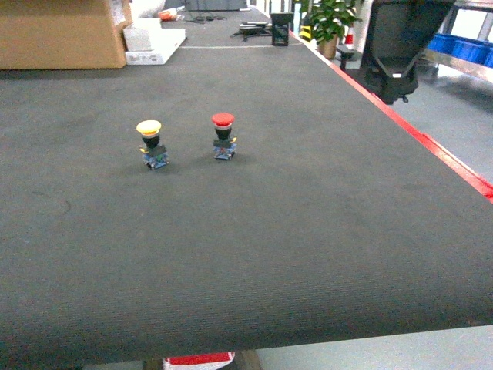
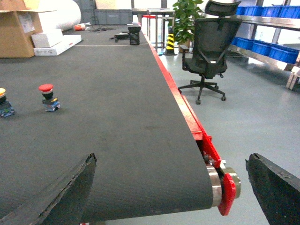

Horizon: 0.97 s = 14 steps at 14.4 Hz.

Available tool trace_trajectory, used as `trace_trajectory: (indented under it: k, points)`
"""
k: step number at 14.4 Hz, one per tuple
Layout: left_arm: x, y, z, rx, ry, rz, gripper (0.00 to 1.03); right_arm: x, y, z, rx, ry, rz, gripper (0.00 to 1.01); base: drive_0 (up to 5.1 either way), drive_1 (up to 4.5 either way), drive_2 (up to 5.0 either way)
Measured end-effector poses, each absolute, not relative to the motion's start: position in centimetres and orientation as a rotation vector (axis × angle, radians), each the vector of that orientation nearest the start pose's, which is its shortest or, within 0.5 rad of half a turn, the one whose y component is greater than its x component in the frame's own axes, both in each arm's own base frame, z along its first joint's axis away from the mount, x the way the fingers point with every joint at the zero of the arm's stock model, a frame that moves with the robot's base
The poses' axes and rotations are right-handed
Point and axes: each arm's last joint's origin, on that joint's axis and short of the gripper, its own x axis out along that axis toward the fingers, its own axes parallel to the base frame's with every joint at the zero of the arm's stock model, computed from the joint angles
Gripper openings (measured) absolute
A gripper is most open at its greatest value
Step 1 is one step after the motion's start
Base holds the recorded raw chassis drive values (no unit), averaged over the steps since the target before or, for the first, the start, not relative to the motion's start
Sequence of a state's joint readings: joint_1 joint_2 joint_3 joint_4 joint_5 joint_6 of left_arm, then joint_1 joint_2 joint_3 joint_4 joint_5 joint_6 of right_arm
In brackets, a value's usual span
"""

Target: Pick blue part to blue bin on bottom shelf

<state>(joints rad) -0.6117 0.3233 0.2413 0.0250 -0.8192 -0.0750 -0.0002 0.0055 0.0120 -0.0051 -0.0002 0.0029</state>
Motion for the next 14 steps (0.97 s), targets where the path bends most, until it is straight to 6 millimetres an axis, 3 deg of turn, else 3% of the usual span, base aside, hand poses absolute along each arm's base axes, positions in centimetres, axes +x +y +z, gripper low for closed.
trace_trajectory:
  k: [14]
  points:
    - [9.92, -4.37, 22.20, -0.036, 0.036, 0.209, 0.43, 9.73, 0.00, 16.66, 0.003, -0.001, 0.000, 0.98, 0.0, 0.00, 0.0]
